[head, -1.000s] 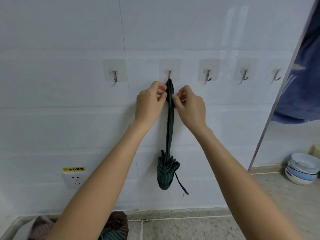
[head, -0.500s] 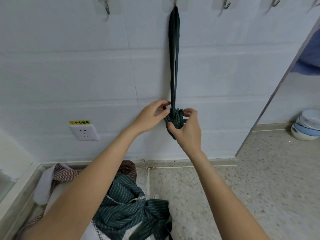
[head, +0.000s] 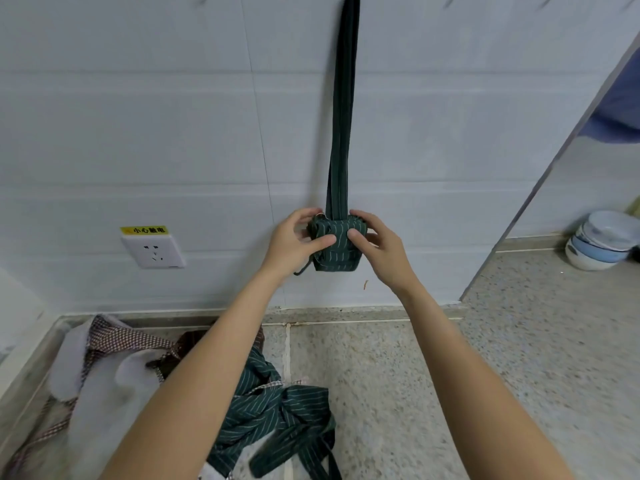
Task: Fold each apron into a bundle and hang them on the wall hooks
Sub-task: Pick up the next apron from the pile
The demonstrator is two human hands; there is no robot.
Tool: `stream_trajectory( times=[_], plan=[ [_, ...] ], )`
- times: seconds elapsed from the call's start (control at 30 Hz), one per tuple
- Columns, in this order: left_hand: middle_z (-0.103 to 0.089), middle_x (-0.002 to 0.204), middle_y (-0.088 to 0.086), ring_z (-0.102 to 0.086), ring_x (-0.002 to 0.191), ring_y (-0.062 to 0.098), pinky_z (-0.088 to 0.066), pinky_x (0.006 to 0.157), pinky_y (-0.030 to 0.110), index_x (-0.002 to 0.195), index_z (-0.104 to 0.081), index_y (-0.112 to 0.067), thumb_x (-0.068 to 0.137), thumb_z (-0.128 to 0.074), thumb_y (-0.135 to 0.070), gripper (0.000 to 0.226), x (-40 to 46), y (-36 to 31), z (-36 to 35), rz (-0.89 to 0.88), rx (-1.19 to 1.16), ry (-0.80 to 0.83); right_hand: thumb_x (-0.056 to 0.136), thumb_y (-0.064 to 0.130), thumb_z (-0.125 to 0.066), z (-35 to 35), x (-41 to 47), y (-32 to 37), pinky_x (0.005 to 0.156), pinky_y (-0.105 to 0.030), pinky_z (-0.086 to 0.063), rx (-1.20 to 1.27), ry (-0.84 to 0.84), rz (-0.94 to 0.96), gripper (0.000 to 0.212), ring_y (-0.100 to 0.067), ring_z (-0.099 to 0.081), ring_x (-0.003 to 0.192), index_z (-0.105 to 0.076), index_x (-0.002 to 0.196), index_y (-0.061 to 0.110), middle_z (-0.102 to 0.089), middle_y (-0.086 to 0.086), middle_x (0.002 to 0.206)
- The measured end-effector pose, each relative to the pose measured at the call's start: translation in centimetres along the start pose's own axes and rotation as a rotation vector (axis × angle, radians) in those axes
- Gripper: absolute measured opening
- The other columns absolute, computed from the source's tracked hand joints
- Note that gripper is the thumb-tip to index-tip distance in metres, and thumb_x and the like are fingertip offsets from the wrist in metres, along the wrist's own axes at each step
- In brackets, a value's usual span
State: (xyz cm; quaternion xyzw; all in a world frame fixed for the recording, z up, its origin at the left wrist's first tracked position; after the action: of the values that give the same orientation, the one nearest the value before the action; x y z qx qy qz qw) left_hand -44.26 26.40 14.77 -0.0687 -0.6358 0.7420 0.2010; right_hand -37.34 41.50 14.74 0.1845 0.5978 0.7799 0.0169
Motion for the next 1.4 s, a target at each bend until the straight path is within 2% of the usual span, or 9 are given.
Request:
stream_trajectory(
  times=[0.2,0.4,0.57,0.7,0.87,0.97,1.07,1.17,1.4],
  plan=[
    [-0.065,0.107,0.001,-0.058,0.092,0.011,-0.043,0.075,0.003,0.108,-0.062,-0.011,0.071,-0.079,-0.009,0.041,1.1,0.3,-0.5,-0.097,0.165,-0.192,0.09,0.017,-0.059,0.5,1.8,0.4,0.084,-0.035,-0.052,-0.391,-0.131,0.137,0.031,-0.016,-0.057,0.094,-0.056,0.121,0.017,-0.061,-0.003,0.107],
    [-0.057,0.114,0.0,-0.052,0.105,0.011,-0.041,0.089,0.019,0.119,-0.059,-0.018,0.073,-0.078,-0.025,0.05,0.6,-0.6,-0.4,-0.238,0.354,-0.221,0.089,0.025,-0.06,1.6,0.9,1.4,0.083,-0.021,-0.035,-0.573,-0.261,0.171,0.039,-0.02,-0.043,0.11,-0.052,0.127,0.02,-0.047,-0.006,0.121],
    [-0.041,0.131,-0.008,-0.045,0.115,0.003,-0.042,0.095,0.023,0.129,-0.036,-0.043,0.077,-0.074,-0.032,0.066,-2.7,-1.5,0.5,-0.209,0.295,-0.109,0.088,0.008,-0.06,0.3,-5.8,6.5,0.09,-0.031,-0.039,-0.654,-0.504,0.632,0.016,-0.023,-0.049,0.103,-0.066,0.102,0.01,-0.065,-0.002,0.104],
    [-0.05,0.12,-0.012,-0.052,0.105,0.001,-0.043,0.09,0.02,0.124,-0.049,-0.027,0.083,-0.067,-0.023,0.045,-9.8,0.0,5.4,-0.191,0.42,-0.24,0.088,0.002,-0.055,-6.1,-9.3,5.5,0.084,-0.033,-0.042,-0.564,-0.149,0.739,0.014,-0.026,-0.054,0.095,-0.069,0.09,0.007,-0.067,-0.002,0.092],
    [-0.054,0.124,-0.008,-0.047,0.118,0.01,-0.04,0.096,0.027,0.12,-0.055,-0.026,0.086,-0.063,-0.032,0.035,-19.2,9.1,12.6,0.108,0.795,-0.216,0.084,0.01,-0.049,-16.7,-11.9,0.3,0.083,-0.026,-0.04,-0.379,0.356,0.544,0.021,-0.021,-0.051,0.093,-0.07,0.083,0.012,-0.067,-0.002,0.091],
    [-0.05,0.132,-0.002,-0.044,0.123,0.019,-0.037,0.099,0.034,0.128,-0.051,-0.025,0.083,-0.066,-0.039,0.05,-24.2,14.1,17.3,0.337,0.859,-0.294,0.086,0.03,-0.053,-23.5,-13.8,-4.1,0.098,-0.043,-0.038,-0.525,0.627,0.381,0.032,-0.033,-0.047,0.115,-0.064,0.114,0.018,-0.057,-0.01,0.123],
    [-0.034,0.146,0.004,-0.031,0.133,0.027,-0.027,0.108,0.04,0.14,-0.036,-0.029,0.076,-0.066,-0.054,0.075,-28.3,18.7,19.4,0.522,0.915,-0.287,0.08,0.052,-0.065,-28.7,-16.2,-9.4,0.11,-0.06,-0.019,-0.776,0.925,0.107,0.082,-0.04,-0.006,0.141,-0.018,0.146,0.038,-0.005,-0.011,0.156],
    [-0.021,0.153,0.005,-0.019,0.139,0.028,-0.021,0.112,0.043,0.146,-0.024,-0.031,0.078,-0.065,-0.053,0.082,-30.7,22.5,19.4,0.654,0.873,-0.243,0.08,0.051,-0.065,-30.7,-17.2,-11.2,0.11,-0.063,-0.013,-0.909,0.979,0.093,0.088,-0.04,0.003,0.142,-0.009,0.147,0.039,0.008,-0.012,0.156],
    [-0.032,0.149,0.006,-0.028,0.137,0.027,-0.03,0.109,0.046,0.142,-0.03,-0.023,0.077,-0.063,-0.057,0.081,-31.9,23.8,23.5,0.684,0.766,-0.64,0.076,0.041,-0.072,-33.0,-16.2,-7.6,0.107,-0.061,-0.025,-0.983,0.725,0.519,0.049,-0.043,-0.024,0.138,-0.059,0.117,0.017,-0.03,-0.021,0.148]
  ],
)
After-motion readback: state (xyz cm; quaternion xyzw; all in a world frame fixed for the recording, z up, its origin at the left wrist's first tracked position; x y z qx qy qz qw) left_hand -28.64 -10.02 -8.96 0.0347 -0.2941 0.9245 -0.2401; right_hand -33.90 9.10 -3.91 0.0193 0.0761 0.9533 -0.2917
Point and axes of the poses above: each hand's wrist, its own x-axis towards the middle knuckle, its own z-axis out of the back of the hand, y = z × x, the point moved 10 cm from there along x, towards the middle knuckle
